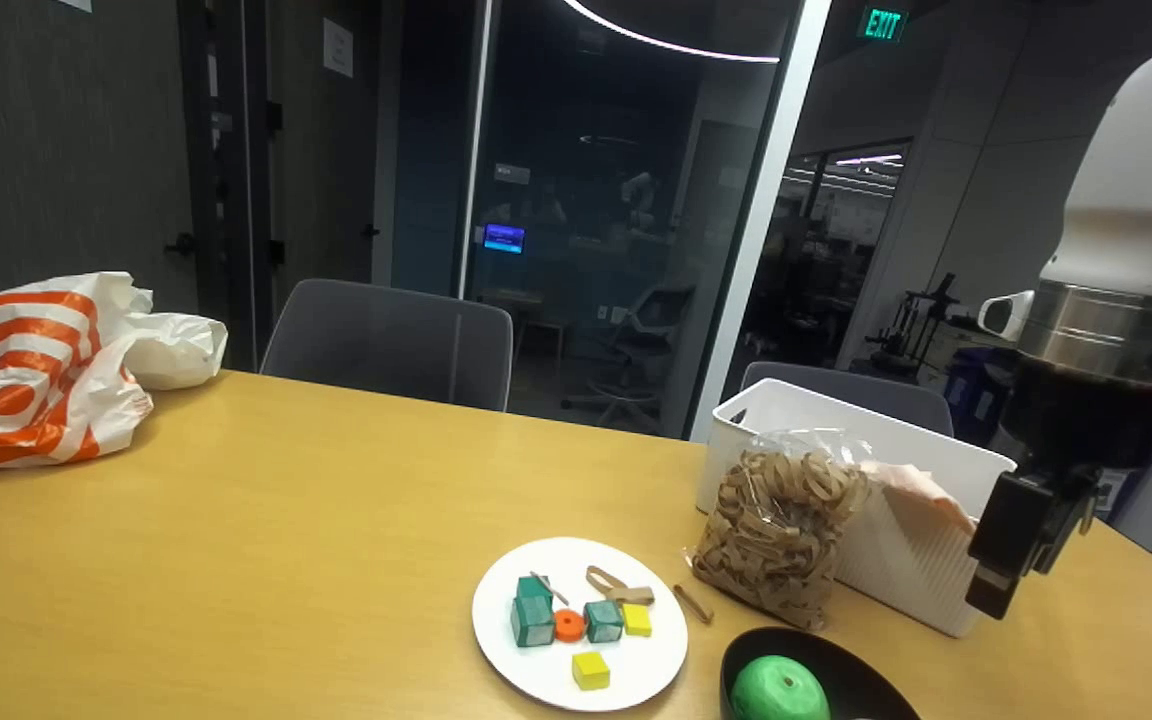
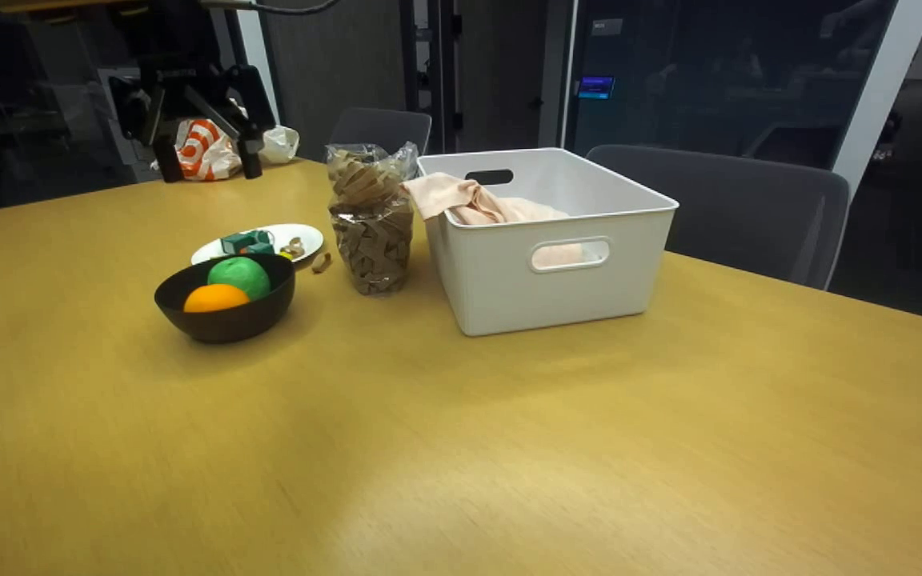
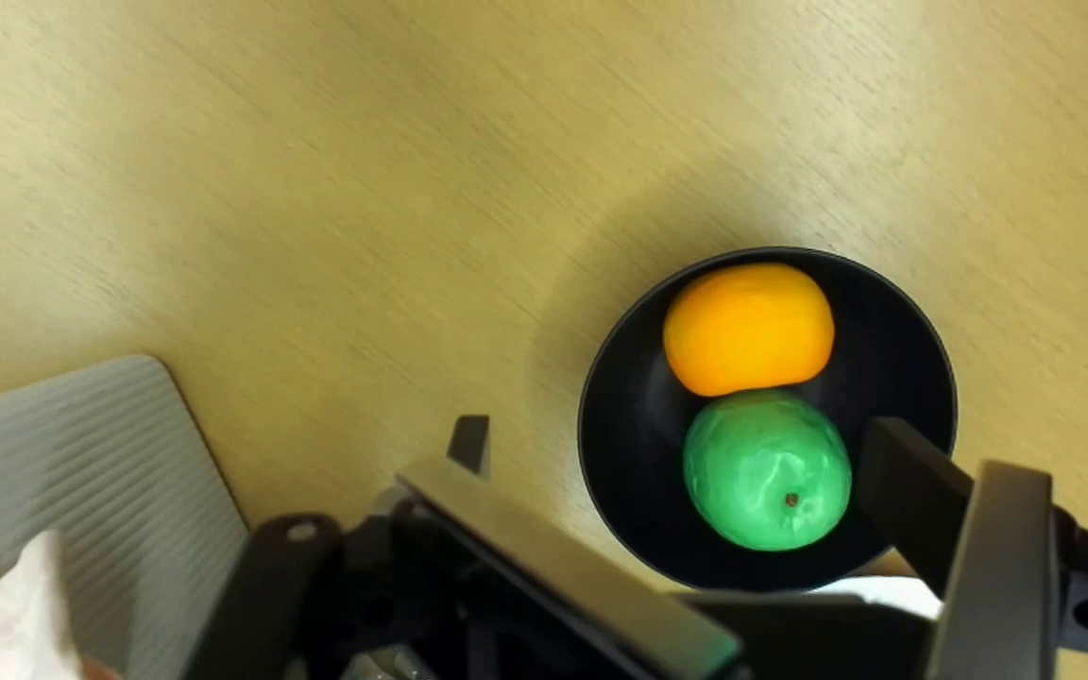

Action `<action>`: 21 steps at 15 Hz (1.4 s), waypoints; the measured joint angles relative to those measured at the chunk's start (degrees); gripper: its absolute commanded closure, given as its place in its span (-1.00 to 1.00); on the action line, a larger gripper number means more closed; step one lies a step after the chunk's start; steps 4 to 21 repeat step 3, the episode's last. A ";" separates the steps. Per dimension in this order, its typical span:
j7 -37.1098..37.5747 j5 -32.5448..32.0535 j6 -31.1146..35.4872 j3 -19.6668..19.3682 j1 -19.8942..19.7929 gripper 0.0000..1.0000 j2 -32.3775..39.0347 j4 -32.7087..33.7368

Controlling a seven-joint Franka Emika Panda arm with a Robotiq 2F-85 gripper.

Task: Pick up the black bowl and pour all its contents onto the white paper plate, pick up the orange and green apple toys and put them into the black bowl one by one

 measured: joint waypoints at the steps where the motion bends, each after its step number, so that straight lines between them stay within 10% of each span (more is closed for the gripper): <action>1: 0.05 0.00 -0.10 0.00 -0.05 -1.00 0.00 0.00; 21: 0.10 -0.01 -0.23 0.00 -0.06 -1.00 0.02 0.00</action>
